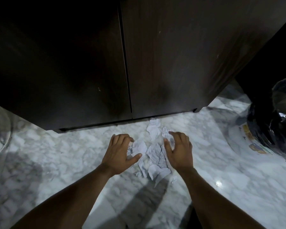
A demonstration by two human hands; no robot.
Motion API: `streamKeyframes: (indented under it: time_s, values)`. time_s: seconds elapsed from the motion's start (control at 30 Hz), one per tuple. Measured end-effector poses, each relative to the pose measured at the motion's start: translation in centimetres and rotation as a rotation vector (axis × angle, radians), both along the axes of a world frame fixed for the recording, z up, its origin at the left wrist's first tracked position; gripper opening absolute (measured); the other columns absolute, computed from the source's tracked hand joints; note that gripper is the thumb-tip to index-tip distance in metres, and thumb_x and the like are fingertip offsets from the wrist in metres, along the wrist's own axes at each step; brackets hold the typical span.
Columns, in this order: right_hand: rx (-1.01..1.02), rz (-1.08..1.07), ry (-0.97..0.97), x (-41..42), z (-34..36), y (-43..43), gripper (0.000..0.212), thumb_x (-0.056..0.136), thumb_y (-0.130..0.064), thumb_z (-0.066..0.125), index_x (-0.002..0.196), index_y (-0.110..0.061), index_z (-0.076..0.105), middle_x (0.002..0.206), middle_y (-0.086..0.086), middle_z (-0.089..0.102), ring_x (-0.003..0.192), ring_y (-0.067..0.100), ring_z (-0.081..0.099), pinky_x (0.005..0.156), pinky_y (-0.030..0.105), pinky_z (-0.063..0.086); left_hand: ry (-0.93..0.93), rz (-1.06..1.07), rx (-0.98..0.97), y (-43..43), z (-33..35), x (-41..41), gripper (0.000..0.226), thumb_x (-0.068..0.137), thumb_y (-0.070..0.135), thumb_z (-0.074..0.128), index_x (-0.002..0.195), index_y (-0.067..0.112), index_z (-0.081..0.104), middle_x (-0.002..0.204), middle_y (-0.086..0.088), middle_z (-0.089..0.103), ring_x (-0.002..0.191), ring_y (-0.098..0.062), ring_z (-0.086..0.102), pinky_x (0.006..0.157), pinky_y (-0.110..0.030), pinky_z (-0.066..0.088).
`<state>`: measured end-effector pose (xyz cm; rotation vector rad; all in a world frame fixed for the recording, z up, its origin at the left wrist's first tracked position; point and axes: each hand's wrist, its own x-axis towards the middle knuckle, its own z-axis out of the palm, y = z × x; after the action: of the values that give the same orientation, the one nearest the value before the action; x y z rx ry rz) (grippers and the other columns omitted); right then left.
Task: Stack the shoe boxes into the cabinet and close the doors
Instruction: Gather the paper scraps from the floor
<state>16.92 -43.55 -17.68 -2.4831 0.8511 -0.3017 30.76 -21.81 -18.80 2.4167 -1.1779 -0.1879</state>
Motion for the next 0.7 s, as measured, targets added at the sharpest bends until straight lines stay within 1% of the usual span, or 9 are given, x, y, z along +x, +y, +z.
streamKeyframes:
  time_s: [0.03,0.1,0.2,0.27,0.33,0.43,0.53,0.6,0.7]
  values:
    - [0.013,0.044,0.085,1.4,0.3,-0.6,0.052,0.098,-0.058,0.036,0.137,-0.025,0.051,0.141,0.001,0.049,0.133,0.024,0.042,0.111,0.054,0.034,0.021,-0.032,0.049,-0.3,0.2,0.0,0.068,0.084,0.076,0.049,0.132,0.027,0.051,0.135,0.008,0.048,0.13,-0.017,0.041,0.118,-0.045,0.025]
    - [0.073,0.173,0.278,4.3,0.7,-1.5,0.058,0.098,-0.062,0.034,0.149,-0.033,0.036,0.159,-0.002,0.028,0.149,0.026,0.021,0.118,0.061,0.013,0.084,-0.1,0.194,-0.9,0.4,-0.2,0.084,0.082,0.083,0.042,0.15,0.034,0.034,0.158,0.007,0.03,0.15,-0.021,0.018,0.124,-0.049,0.007]
    - [0.1,0.353,0.443,7.6,1.0,-1.7,0.066,0.098,-0.066,0.03,0.155,-0.035,0.023,0.167,-0.007,0.007,0.154,0.026,0.002,0.117,0.065,0.001,0.138,-0.132,0.308,-1.4,0.5,-1.1,0.099,0.075,0.095,0.02,0.155,0.038,0.021,0.166,0.012,0.012,0.154,-0.019,-0.002,0.123,-0.05,-0.005]
    - [0.078,0.422,0.522,8.5,1.2,-1.1,0.067,0.098,-0.066,0.029,0.155,-0.031,0.026,0.167,-0.006,0.009,0.154,0.025,0.003,0.117,0.065,-0.001,0.171,-0.112,0.329,-1.3,0.5,-1.5,0.106,0.068,0.099,0.01,0.155,0.038,0.024,0.166,0.013,0.011,0.154,-0.019,-0.002,0.123,-0.051,-0.006]
    - [0.043,0.456,0.554,7.8,1.4,0.1,0.068,0.098,-0.066,0.029,0.153,-0.027,0.032,0.165,-0.003,0.019,0.153,0.024,0.013,0.117,0.065,0.0,0.153,-0.124,0.342,-0.7,0.1,-1.6,0.103,0.07,0.097,0.011,0.153,0.038,0.029,0.165,0.012,0.014,0.154,-0.018,-0.001,0.123,-0.05,-0.006]
    - [-0.005,0.58,0.469,4.2,1.8,2.2,0.066,0.097,-0.066,0.03,0.15,-0.028,0.037,0.154,-0.002,0.04,0.145,0.022,0.032,0.117,0.065,0.006,0.132,-0.132,0.307,0.9,-0.5,-1.9,0.087,0.079,0.09,0.022,0.149,0.04,0.036,0.163,0.014,0.022,0.154,-0.014,0.004,0.123,-0.045,-0.007]
    - [-0.042,0.629,0.348,1.2,1.7,2.6,0.062,0.097,-0.065,0.025,0.147,-0.031,0.04,0.145,-0.006,0.049,0.136,0.018,0.042,0.119,0.054,0.01,0.113,-0.14,0.29,2.0,-0.2,-2.2,0.083,0.082,0.087,0.027,0.15,0.04,0.034,0.162,0.016,0.022,0.153,-0.011,0.005,0.123,-0.04,-0.01]
    - [-0.058,0.542,0.305,1.2,1.7,1.5,0.061,0.098,-0.064,0.026,0.146,-0.031,0.04,0.148,-0.004,0.045,0.139,0.018,0.038,0.12,0.053,0.013,0.07,-0.112,0.307,2.4,0.0,-2.3,0.084,0.084,0.085,0.03,0.153,0.038,0.027,0.165,0.013,0.013,0.153,-0.011,-0.005,0.123,-0.045,-0.009]
    - [-0.042,0.429,0.356,3.0,1.7,-0.4,0.062,0.099,-0.062,0.033,0.152,-0.03,0.031,0.16,0.0,0.028,0.15,0.023,0.021,0.121,0.059,0.011,0.032,0.001,0.287,2.8,-0.1,-2.7,0.09,0.083,0.086,0.032,0.156,0.034,0.021,0.166,0.008,0.003,0.153,-0.017,-0.012,0.121,-0.053,-0.012]
